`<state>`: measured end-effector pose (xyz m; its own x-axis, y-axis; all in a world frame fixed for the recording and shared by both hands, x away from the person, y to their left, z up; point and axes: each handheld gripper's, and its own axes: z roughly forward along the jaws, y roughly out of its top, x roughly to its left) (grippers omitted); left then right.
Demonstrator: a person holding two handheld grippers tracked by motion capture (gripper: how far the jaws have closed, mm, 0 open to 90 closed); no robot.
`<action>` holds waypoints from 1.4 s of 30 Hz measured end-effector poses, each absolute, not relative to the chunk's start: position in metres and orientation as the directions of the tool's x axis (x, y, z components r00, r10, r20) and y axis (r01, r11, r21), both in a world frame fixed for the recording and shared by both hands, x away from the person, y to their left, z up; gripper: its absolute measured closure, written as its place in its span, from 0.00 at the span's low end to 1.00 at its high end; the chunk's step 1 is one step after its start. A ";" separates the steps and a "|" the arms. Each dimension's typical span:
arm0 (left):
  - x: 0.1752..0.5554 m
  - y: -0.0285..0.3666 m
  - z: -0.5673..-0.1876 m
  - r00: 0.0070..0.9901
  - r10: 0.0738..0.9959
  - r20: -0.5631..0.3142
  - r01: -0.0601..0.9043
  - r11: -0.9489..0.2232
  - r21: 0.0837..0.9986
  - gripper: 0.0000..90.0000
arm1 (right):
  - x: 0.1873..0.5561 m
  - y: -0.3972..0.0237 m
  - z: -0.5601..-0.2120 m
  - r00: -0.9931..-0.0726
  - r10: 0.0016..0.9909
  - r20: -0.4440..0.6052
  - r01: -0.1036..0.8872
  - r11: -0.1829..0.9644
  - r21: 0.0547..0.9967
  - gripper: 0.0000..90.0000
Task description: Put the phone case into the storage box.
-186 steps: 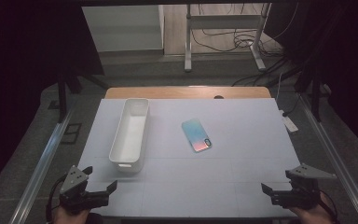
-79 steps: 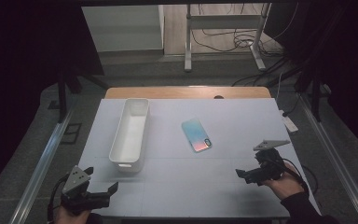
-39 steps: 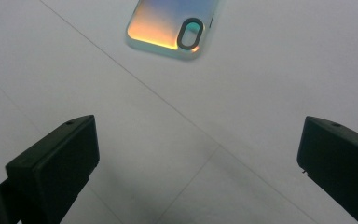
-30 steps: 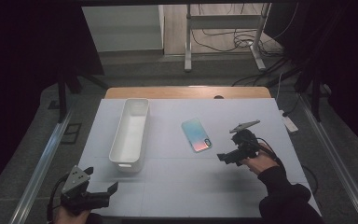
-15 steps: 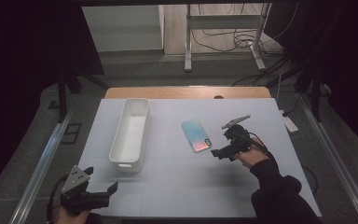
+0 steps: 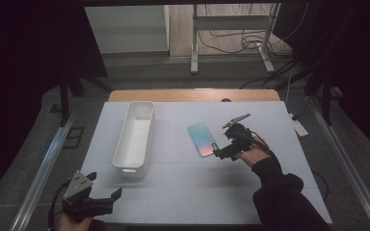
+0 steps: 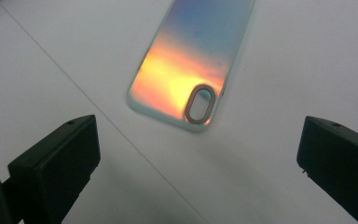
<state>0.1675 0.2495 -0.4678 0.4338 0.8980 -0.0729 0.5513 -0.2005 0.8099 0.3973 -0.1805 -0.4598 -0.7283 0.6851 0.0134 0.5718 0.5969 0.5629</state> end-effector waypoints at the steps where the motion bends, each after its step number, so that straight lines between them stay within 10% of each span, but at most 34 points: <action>1: 0.168 0.250 -0.468 0.434 0.898 -0.073 0.551 -0.200 0.810 0.00 | 0.399 -0.180 -0.460 -0.727 0.686 0.016 0.573 0.594 0.565 0.00; 42: 0.168 0.250 -0.468 0.434 0.897 -0.082 0.554 -0.194 0.810 0.00 | 0.443 -0.141 -0.468 -0.722 0.691 0.026 0.605 0.613 0.508 0.02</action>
<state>0.1678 0.2505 -0.4681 0.4340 0.8971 -0.0821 0.5536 -0.1937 0.8099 0.4432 -0.1410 -0.4681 -0.7224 0.6910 0.0256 0.6046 0.6132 0.5083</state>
